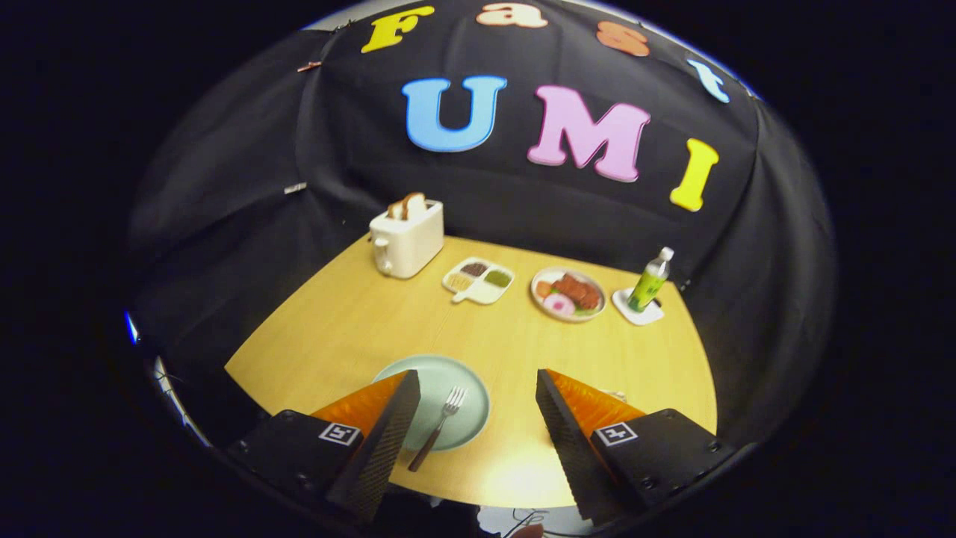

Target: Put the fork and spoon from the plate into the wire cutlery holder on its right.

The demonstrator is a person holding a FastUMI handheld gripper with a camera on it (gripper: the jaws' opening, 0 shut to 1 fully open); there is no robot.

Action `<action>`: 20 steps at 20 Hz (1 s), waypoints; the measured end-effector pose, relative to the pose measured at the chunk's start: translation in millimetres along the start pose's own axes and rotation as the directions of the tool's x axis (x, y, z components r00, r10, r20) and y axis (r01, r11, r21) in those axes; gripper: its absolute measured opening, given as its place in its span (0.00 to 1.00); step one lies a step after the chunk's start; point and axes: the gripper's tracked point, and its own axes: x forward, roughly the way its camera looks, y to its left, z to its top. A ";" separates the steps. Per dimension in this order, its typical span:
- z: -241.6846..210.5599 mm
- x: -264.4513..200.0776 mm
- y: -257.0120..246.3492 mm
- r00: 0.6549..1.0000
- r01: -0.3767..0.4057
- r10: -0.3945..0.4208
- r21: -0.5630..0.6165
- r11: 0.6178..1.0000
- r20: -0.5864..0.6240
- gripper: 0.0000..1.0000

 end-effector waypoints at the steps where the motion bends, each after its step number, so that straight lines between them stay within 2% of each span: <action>1: -18.6 11.5 7.5 0.998 -0.024 0.023 -0.004 1.000 -0.052 0.97; 4: -69.6 43.2 28.4 0.975 -0.079 0.084 0.036 0.996 -0.206 0.87; 8: -111.5 74.3 45.3 0.940 -0.091 0.119 0.102 0.991 -0.320 0.84; 13: -144.9 105.8 50.0 0.908 -0.061 0.076 0.051 0.997 -0.411 0.83; 14: -151.2 110.2 50.8 0.900 -0.055 0.076 0.062 0.997 -0.430 0.74; 16: -162.2 118.4 53.4 0.886 -0.034 0.072 0.089 0.995 -0.459 0.65; 19: -174.9 128.7 47.9 0.863 0.011 0.048 0.114 0.993 -0.503 0.65; 20: -177.5 133.0 46.6 0.856 0.025 0.052 0.140 0.990 -0.514 0.43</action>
